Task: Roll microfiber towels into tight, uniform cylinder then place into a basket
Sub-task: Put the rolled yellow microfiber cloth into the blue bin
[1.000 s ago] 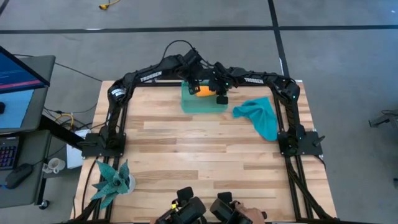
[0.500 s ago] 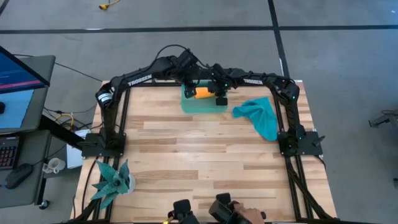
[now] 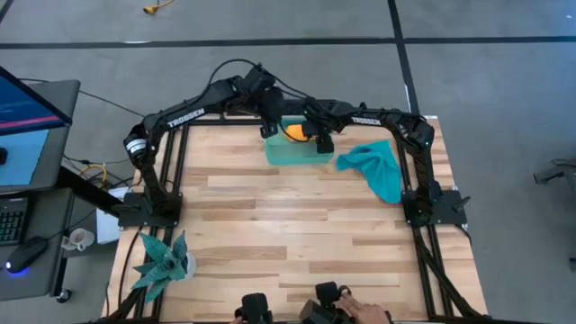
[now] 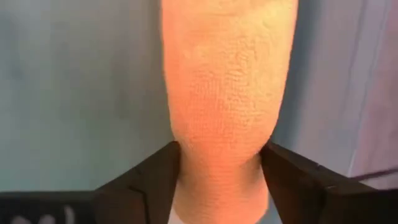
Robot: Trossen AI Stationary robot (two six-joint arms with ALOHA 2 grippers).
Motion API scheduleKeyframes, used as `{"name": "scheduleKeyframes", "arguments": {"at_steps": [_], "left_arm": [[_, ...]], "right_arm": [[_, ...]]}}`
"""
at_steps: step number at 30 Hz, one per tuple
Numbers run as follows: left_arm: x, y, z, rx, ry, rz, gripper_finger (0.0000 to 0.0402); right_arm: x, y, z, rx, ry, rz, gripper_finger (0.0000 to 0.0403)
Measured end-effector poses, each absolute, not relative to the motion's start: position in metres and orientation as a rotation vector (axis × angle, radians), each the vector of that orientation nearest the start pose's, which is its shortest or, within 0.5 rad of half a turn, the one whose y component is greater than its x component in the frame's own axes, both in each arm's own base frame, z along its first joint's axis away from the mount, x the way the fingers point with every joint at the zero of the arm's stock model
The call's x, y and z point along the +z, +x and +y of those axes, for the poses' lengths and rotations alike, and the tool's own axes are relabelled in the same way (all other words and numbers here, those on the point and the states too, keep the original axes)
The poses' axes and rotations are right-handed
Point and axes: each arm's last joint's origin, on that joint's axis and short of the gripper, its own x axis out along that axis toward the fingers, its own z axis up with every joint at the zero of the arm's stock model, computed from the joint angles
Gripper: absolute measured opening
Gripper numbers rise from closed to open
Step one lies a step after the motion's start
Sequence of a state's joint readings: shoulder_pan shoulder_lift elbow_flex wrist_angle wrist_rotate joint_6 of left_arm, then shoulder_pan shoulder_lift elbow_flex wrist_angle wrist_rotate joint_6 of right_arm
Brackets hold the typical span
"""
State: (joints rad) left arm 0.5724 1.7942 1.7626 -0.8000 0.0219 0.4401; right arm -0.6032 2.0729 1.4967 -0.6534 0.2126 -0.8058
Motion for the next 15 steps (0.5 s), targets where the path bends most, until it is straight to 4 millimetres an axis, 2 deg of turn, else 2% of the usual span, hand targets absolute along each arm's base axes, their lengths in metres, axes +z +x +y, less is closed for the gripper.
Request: {"name": "scheduleKeyframes", "arguments": {"at_steps": [9,13,15], "left_arm": [[0.373,0.310,0.199,0.348,0.205,0.820,0.0203],[0.384,0.302,0.194,0.359,0.208,0.795,0.0203],[0.389,0.296,0.190,0.363,0.199,0.793,0.0203]], "right_arm": [[0.181,0.339,-0.233,-0.173,-0.404,1.388,0.0254],[0.199,0.335,-0.232,-0.195,-0.388,1.326,0.0254],[0.215,0.330,-0.230,-0.220,-0.376,1.293,0.0254]]}}
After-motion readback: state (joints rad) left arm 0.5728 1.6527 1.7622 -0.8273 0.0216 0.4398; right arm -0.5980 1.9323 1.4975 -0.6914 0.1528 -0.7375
